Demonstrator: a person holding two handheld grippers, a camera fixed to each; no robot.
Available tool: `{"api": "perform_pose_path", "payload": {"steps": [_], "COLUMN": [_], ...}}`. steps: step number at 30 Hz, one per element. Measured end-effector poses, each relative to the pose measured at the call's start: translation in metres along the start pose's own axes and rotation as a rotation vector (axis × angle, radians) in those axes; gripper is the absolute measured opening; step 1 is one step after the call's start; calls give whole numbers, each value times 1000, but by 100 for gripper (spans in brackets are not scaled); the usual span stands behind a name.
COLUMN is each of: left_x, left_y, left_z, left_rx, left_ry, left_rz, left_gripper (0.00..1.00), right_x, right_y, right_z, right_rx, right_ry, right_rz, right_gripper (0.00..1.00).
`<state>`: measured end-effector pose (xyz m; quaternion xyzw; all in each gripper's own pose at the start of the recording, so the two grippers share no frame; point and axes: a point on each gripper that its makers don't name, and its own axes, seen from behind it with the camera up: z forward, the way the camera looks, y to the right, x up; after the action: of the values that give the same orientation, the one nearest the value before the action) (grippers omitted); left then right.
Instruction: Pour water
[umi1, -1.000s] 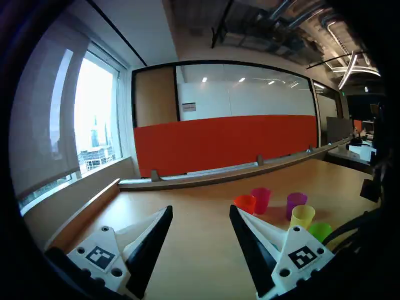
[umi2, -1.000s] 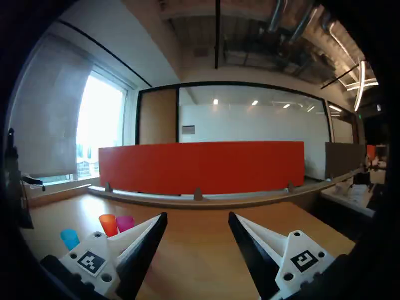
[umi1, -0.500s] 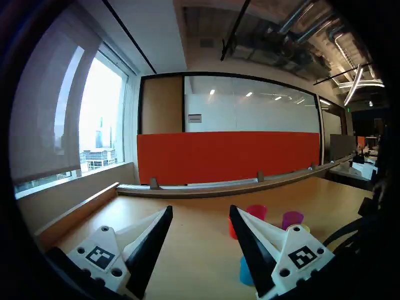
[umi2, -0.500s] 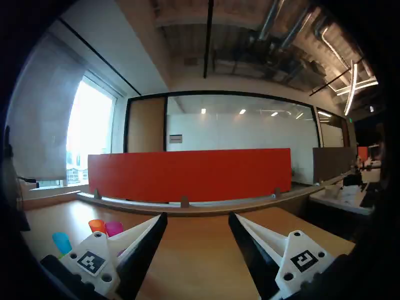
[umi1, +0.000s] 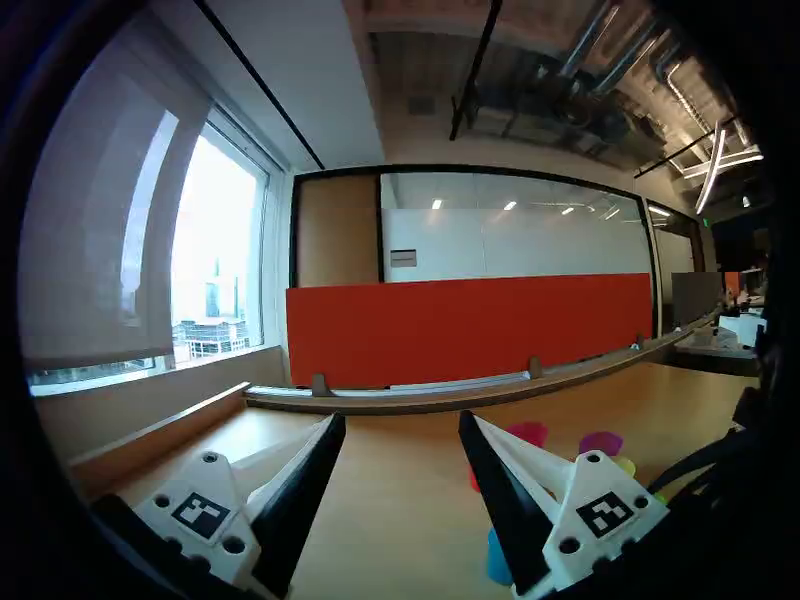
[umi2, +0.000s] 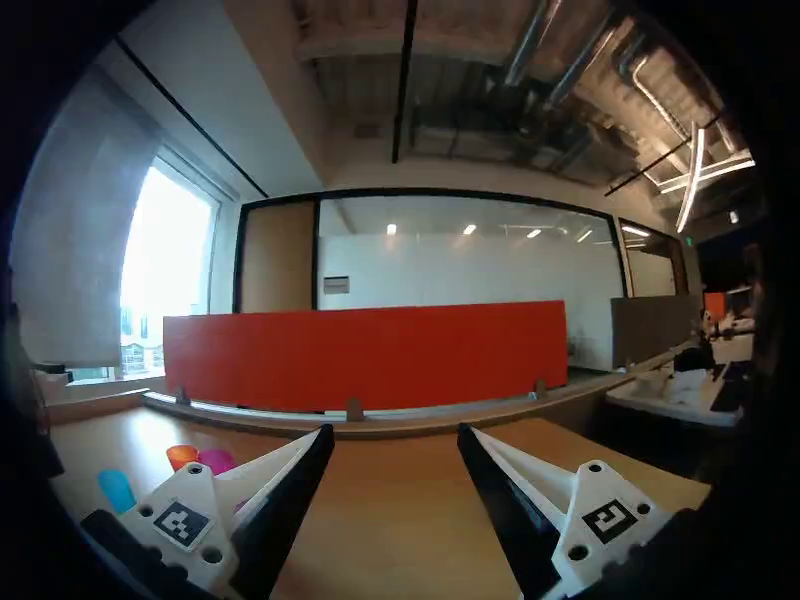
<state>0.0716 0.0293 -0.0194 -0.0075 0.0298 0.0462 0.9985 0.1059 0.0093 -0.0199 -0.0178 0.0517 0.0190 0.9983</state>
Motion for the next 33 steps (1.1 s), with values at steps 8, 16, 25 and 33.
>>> {"api": "perform_pose_path", "payload": {"steps": [8, 16, 25, 33], "left_x": [-20, -37, -60, -69], "left_y": [-1, -2, -11, -11], "left_z": [3, 4, 3, 6], "left_rx": [17, 30, 53, 53], "left_ry": [4, 4, -7, -3], "left_rz": [-1, 22, 3, 2], "left_gripper": [83, 83, 83, 84], "right_x": [-5, -8, -11, -11], "right_y": [12, 8, -1, -6], "right_z": [-3, -5, -5, -5], "right_rx": [-45, -47, -36, -32], "right_ry": [-18, -23, -32, -33], "right_rz": [1, 27, -8, -11], "right_gripper": [96, 96, 96, 96]}}
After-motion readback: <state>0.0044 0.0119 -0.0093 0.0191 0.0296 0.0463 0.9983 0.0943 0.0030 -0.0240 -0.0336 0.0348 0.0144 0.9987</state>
